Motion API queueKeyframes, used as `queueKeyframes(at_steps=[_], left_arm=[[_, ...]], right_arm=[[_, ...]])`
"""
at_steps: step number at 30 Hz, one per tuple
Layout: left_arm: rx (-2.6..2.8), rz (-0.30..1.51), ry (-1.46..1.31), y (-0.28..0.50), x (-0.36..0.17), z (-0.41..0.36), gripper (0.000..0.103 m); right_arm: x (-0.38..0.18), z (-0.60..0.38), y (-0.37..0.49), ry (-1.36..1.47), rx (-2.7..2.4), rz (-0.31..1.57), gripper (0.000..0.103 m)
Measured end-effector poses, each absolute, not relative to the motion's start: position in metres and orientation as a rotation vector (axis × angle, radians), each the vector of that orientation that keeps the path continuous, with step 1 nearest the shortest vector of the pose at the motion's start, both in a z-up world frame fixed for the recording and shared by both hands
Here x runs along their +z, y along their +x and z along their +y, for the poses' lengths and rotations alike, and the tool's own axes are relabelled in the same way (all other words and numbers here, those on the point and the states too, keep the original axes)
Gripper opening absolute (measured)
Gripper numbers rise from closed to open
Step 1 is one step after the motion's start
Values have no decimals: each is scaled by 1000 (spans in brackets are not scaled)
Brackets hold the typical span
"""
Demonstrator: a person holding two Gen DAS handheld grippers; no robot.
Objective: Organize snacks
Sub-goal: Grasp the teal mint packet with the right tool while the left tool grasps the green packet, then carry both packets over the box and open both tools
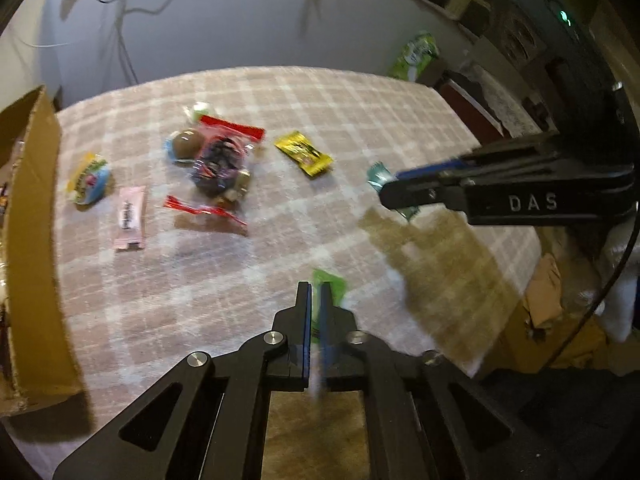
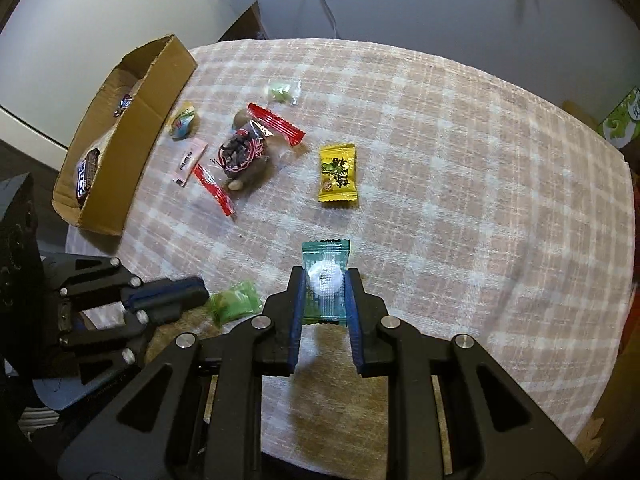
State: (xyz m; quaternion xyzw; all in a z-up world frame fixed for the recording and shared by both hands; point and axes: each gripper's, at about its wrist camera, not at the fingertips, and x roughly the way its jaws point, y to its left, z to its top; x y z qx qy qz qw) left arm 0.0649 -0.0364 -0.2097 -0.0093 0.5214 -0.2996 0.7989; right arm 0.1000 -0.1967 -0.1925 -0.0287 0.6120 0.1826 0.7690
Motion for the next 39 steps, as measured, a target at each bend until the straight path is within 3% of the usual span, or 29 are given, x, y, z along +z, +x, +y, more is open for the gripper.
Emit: queueKeyframes(at_steps=[2, 4, 9, 11, 16, 27, 39], left_arm=[[-646, 1113, 56, 62, -211, -47, 21], [-658, 1143, 95, 63, -217, -54, 26], [-662, 1180, 196, 69, -229, -65, 26], [-671, 1180, 215, 69, -229, -67, 21], [-668, 1178, 211, 68, -228, -69, 18], [-539, 1108, 31, 78, -196, -18, 18], [-327, 989, -80, 101, -155, 61, 18]], right_arm=[[-196, -197, 100, -57, 394, 1335, 20], [-199, -198, 99, -50, 390, 1342, 20], [-201, -201, 95, -43, 386, 1351, 20], [-202, -203, 96, -42, 383, 1351, 20], [-202, -204, 99, -36, 380, 1349, 20], [-180, -186, 118, -50, 437, 1300, 20], [-140, -87, 157, -126, 618, 1203, 20]])
